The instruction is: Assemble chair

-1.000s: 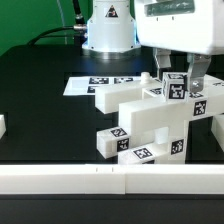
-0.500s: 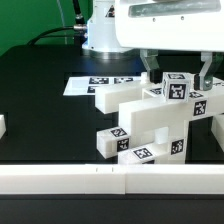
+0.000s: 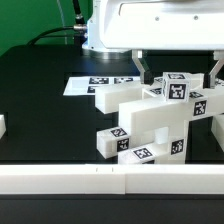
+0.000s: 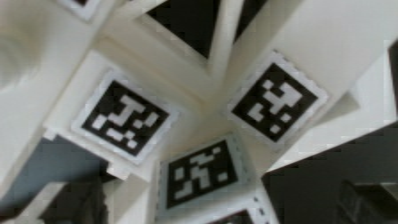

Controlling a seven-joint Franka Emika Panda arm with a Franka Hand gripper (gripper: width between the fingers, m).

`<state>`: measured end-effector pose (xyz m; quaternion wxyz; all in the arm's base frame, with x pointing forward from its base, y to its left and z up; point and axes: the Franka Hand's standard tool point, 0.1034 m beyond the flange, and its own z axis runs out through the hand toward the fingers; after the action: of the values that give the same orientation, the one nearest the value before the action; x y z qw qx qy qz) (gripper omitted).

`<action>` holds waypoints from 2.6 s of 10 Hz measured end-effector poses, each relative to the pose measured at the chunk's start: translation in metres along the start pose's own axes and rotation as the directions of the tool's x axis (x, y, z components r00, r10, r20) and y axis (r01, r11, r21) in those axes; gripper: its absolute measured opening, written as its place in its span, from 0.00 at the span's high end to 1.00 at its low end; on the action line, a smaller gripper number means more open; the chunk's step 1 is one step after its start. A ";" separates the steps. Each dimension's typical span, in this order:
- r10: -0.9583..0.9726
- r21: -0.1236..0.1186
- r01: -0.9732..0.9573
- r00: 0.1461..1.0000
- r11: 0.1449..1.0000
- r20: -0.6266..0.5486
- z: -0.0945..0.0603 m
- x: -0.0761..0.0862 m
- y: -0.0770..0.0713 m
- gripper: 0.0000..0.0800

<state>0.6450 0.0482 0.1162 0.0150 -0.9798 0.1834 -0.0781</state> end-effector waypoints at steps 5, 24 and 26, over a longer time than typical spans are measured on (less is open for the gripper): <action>-0.244 -0.012 0.244 0.970 0.970 -0.002 0.000 0.002 0.003 0.23; 0.591 0.000 -0.591 0.806 0.806 -0.009 -0.002 0.003 0.002 0.64; 0.679 0.004 -0.679 0.734 0.734 -0.004 -0.002 0.003 0.001 0.64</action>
Offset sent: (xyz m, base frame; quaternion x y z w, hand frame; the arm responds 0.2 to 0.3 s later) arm 0.0005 0.0001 -0.0006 -0.0006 0.0037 -0.1305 0.9914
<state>0.6470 0.0467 0.1182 0.0431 -0.8451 0.5282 -0.0702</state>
